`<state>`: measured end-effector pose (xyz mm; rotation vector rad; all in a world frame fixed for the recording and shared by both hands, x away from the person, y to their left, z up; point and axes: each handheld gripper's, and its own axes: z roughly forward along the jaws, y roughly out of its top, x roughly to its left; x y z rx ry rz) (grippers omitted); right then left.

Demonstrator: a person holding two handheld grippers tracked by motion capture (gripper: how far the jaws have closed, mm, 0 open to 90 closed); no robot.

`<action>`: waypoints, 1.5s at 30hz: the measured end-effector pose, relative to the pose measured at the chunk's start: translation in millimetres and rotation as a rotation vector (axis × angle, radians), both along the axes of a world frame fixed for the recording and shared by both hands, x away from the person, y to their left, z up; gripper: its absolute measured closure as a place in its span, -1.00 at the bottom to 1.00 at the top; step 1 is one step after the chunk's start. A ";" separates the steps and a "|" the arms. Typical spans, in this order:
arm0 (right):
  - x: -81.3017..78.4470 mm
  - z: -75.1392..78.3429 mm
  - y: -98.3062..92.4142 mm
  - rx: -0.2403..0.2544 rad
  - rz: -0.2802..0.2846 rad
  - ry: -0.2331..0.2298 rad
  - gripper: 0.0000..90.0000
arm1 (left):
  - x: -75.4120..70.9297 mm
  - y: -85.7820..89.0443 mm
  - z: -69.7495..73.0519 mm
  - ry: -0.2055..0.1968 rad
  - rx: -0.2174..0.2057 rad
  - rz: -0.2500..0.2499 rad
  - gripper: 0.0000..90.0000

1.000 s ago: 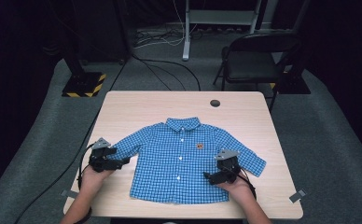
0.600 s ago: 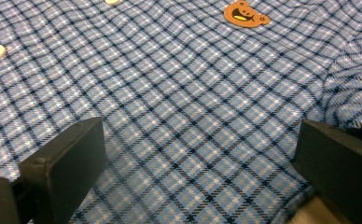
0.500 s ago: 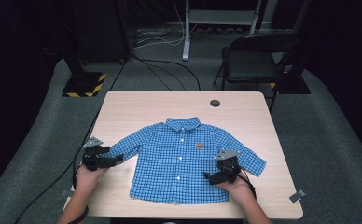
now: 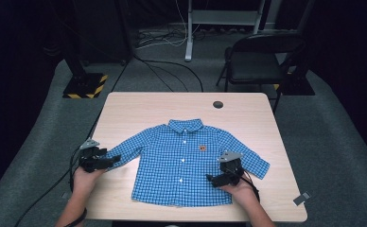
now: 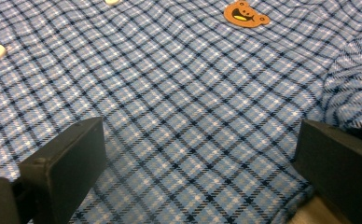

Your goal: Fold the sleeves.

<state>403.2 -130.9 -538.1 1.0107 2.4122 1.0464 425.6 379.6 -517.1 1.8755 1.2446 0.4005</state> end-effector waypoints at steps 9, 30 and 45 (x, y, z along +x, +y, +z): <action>0.0 0.0 0.0 0.000 0.000 0.000 -0.97 | 0.8 9.1 -1.5 0.002 0.012 0.046 -0.57; 0.0 0.0 0.0 0.000 0.000 0.000 -0.97 | 1.8 18.9 -6.1 0.022 0.109 0.091 -0.37; 0.0 0.0 0.0 0.000 0.000 0.000 -0.97 | -0.3 21.7 -6.2 0.031 0.140 0.069 -0.26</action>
